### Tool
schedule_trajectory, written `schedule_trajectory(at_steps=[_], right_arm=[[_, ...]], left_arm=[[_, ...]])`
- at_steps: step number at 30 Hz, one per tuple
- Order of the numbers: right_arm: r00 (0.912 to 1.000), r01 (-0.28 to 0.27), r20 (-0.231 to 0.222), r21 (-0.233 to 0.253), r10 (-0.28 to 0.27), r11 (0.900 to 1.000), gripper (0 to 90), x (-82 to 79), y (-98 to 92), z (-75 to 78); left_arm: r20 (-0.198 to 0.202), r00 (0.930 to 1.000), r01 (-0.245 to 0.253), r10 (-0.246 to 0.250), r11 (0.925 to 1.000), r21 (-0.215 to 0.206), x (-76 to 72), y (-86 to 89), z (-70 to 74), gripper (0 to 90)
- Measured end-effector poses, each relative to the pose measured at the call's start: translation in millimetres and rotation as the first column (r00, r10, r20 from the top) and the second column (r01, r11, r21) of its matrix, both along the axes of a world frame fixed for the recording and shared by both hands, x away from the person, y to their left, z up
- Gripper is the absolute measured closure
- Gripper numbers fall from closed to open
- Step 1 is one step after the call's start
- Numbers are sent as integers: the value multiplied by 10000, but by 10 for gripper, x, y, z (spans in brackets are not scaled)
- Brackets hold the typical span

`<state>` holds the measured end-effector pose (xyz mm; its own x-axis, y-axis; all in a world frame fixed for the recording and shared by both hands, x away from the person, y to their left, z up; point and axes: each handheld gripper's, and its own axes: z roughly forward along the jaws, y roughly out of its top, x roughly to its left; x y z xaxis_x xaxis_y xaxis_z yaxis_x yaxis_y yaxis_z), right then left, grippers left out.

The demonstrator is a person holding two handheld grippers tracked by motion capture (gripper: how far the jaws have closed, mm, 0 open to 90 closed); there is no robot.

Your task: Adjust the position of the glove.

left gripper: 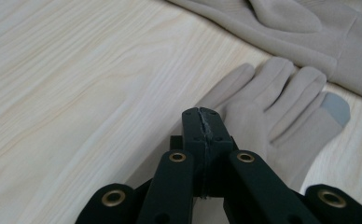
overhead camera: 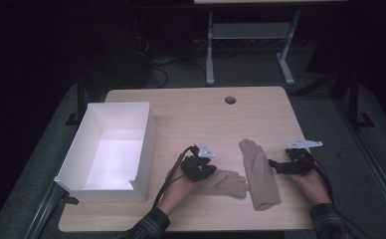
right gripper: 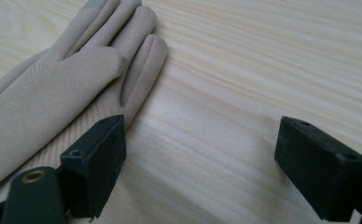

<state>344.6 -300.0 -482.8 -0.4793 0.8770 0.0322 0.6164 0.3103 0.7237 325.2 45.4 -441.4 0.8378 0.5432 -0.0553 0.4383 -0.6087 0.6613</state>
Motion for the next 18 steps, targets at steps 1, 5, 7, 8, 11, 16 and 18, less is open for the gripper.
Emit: schedule_trajectory(at_steps=[1,5,7,8,11,16,18], right_arm=[[10000,0,8,4,0,10000,161,0,0,-1],[10000,-5,10,-2,5,10000,161,0,0,-1],[10000,-6,6,-5,6,10000,161,0,-1,-1],[10000,-2,0,0,2,10000,161,0,0,0],[10000,-2,2,0,2,10000,161,0,0,0],[10000,4,2,-1,-4,10000,161,0,1,0],[10000,-2,4,-2,2,10000,161,0,0,0]], left_arm=[[-47,9999,98,-98,9999,42,11,-27,-15,896],[-157,9997,199,-194,9993,304,51,-98,-104,897],[-194,9996,198,-191,9990,388,68,-108,-138,897],[-194,9996,198,-191,9990,388,68,-108,-138,897],[-148,9998,123,-117,9989,447,98,-100,-147,897],[-68,9985,-533,537,9974,483,247,-26,-147,898],[-7,9973,-737,738,9961,489,314,13,-148,898]])
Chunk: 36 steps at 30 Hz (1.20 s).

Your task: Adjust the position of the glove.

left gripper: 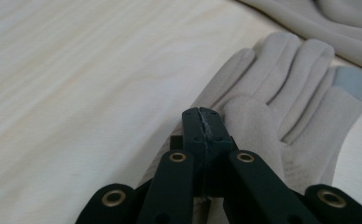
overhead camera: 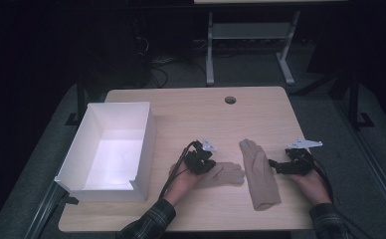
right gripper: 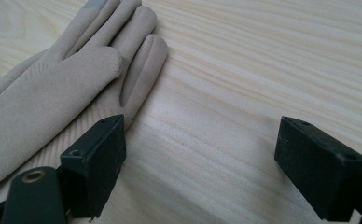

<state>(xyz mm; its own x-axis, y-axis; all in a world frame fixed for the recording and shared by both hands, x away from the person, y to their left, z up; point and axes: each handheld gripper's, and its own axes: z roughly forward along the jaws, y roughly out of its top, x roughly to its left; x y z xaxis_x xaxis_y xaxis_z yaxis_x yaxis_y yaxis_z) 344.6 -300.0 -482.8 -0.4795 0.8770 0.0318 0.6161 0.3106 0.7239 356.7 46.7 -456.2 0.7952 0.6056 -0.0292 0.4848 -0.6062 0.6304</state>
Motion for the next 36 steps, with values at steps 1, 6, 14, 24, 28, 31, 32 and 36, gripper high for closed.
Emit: schedule_trajectory(at_steps=[1,6,14,24,28,31,32,36], right_arm=[[10000,0,0,0,0,10000,161,0,0,0],[10000,-1,9,1,1,10000,161,-1,1,-1],[10000,-17,6,-3,17,10000,161,-1,1,0],[10000,-60,14,-13,60,10000,161,-1,1,0],[10000,-48,0,1,48,10000,161,-3,4,0],[9999,-136,23,-29,136,9999,161,5,3,1],[9999,-164,51,-51,164,9999,161,8,2,-1],[9998,-182,30,-14,182,9998,161,12,7,-1]], left_arm=[[0,10000,0,0,10000,0,0,0,0,898],[39,9966,-825,825,9965,-164,208,131,-12,898],[392,9803,-1941,1936,9809,87,481,355,-12,898],[660,9696,-2339,2357,9717,-335,356,589,159,898],[501,9757,-2123,2133,9769,-255,119,627,145,897],[435,9829,-1792,1787,9838,65,-78,670,111,897],[417,9842,-1729,1723,9849,114,-110,683,93,897],[110,9900,-1409,1407,9899,179,-172,659,-8,897]])
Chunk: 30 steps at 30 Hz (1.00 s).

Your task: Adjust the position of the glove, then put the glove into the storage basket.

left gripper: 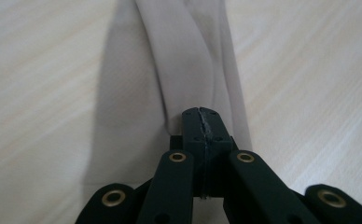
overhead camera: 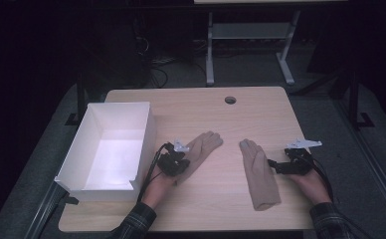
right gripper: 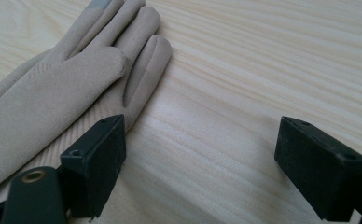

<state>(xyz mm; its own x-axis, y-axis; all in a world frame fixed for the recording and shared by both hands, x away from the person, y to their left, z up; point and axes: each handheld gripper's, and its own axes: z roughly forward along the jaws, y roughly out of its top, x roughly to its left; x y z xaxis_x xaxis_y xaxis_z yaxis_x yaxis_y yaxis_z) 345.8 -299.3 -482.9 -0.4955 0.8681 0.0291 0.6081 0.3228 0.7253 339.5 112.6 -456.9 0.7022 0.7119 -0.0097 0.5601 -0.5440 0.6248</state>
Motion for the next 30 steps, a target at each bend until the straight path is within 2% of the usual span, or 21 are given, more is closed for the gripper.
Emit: schedule_trajectory(at_steps=[3,5,9,10,11,13,15,16,18,19,22,24,26,27,28,29,30], right_arm=[[10000,20,-22,9,-20,10000,161,1,4,1],[10000,26,-24,17,-26,10000,160,2,6,1],[10000,2,-34,8,-2,10000,160,5,7,1],[10000,1,-30,7,-1,10000,161,6,9,1],[10000,0,-34,9,0,10000,161,6,9,1],[10000,-1,-31,7,2,10000,161,6,9,1],[10000,-3,-33,9,3,10000,161,6,9,1],[10000,-3,-33,9,3,10000,161,6,9,1],[10000,15,-32,26,-14,10000,161,5,10,1],[10000,15,-32,26,-14,10000,161,5,10,1],[10000,15,-33,26,-15,10000,161,6,11,1],[10000,14,-34,32,-14,10000,161,5,12,1],[10000,-16,-27,27,16,10000,161,6,12,1],[10000,-16,-27,27,16,10000,161,6,12,1],[10000,-17,-29,28,17,10000,161,5,12,1],[10000,-40,-27,9,40,10000,161,6,10,1],[10000,-44,-34,8,44,10000,161,7,10,1]], left_arm=[[11,10000,96,-96,10000,-20,-16,-28,-1,897],[-147,9998,148,-150,9998,-139,-39,-61,4,897],[-372,9972,641,-653,9974,-326,-103,-157,-2,897],[-393,9949,923,-934,9953,-282,-142,-220,-1,897],[-393,9949,923,-934,9953,-282,-142,-220,-1,897],[-435,9918,1188,-1203,9923,-352,-179,-279,-1,897],[-575,9849,1605,-1633,9857,-509,-237,-356,-5,897],[-575,9849,1605,-1633,9857,-509,-237,-356,-5,897],[-616,9770,2008,-2040,9781,-550,-289,-422,-4,897],[-616,9770,2008,-2040,9781,-550,-289,-422,-4,897],[-682,9706,2260,-2310,9713,-744,-328,-471,7,896],[-642,9701,2282,-2339,9698,-857,-328,-468,30,896],[-372,9764,2077,-2125,9726,-1046,-307,-428,90,865],[-372,9764,2077,-2125,9726,-1046,-307,-428,90,857],[-283,9798,1940,-1979,9756,-1025,-293,-400,116,857],[-148,9872,1560,-1588,9809,-1161,-252,-325,153,838],[-82,9893,1437,-1457,9827,-1172,-231,-290,161,823]])
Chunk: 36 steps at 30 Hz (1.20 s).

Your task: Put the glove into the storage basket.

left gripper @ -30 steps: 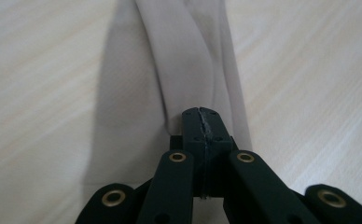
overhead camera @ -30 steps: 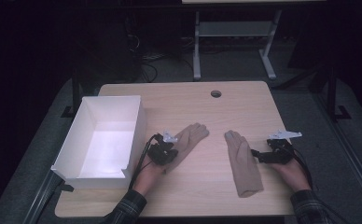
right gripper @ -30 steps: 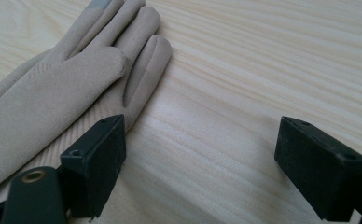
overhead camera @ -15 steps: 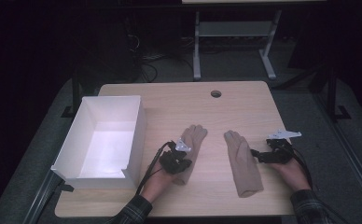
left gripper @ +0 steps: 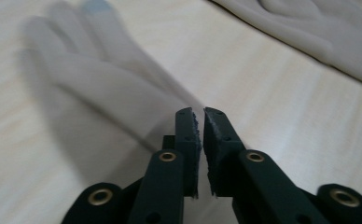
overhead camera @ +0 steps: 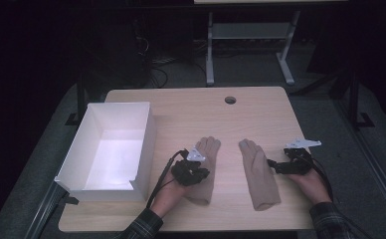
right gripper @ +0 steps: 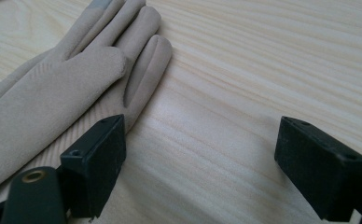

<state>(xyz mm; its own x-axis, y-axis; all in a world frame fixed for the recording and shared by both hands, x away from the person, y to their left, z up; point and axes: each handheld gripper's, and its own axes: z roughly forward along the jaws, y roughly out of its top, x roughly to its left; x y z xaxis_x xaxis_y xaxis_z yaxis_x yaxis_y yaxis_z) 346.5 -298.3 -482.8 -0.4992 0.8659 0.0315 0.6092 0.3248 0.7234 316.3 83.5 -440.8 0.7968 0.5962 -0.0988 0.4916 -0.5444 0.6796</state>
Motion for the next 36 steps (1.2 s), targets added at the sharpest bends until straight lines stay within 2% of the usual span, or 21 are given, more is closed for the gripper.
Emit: schedule_trajectory(at_steps=[1,2,4,6,8,10,11,12,13,14,22,25,27,32,33,34,36], right_arm=[[10000,-14,10,-1,14,10000,161,2,0,0],[10000,-14,10,-1,14,10000,161,2,0,0],[10000,-21,12,0,21,10000,161,2,0,-1],[10000,-23,14,-4,23,10000,161,2,0,-1],[10000,-25,18,18,25,10000,161,3,2,0],[10000,-73,-3,36,73,10000,161,-1,5,0],[10000,-73,-3,36,73,10000,161,-1,5,0],[9999,-106,-3,29,106,9999,161,-3,4,1],[9999,-103,-4,28,103,9999,161,-3,4,1],[9999,-103,-5,29,103,9999,161,-4,4,1],[9998,-186,11,19,186,9998,160,19,16,0],[9998,-193,16,9,193,9998,161,19,22,0],[9998,-194,18,8,194,9998,161,19,22,0],[9998,-195,15,10,195,9998,160,19,21,0],[9998,-220,18,-16,220,9998,161,20,19,0],[9997,-223,22,-21,223,9997,161,20,19,0],[9998,-210,21,-10,211,9998,161,19,20,0]], left_arm=[[0,10000,0,0,10000,0,0,0,0,808],[72,9996,-266,266,9996,-6,32,48,4,808],[153,9976,-678,678,9977,-19,86,125,1,740],[173,9935,-1123,1124,9936,-99,137,196,-9,701],[402,9869,-1564,1560,9877,71,212,274,-11,644],[551,9817,-1823,1821,9832,-16,264,308,-28,612],[551,9817,-1823,1821,9832,-16,264,308,-28,601],[441,9767,-2101,2101,9777,-49,319,335,-67,587],[373,9772,-2091,2092,9779,-63,351,355,-85,579],[210,9755,-2185,2191,9755,-271,371,357,-107,578],[245,9753,-2191,2193,9756,-125,449,334,-181,576],[143,9789,-2040,2041,9789,-74,460,312,-221,590],[241,9798,-1985,1983,9801,60,456,295,-233,595],[120,9837,-1794,1794,9838,-46,450,285,-251,680],[-71,9862,-1652,1651,9861,-159,460,300,-256,729],[-71,9862,-1652,1651,9861,-159,460,300,-256,759],[-327,9869,-1592,1579,9864,-414,470,311,-266,798]])
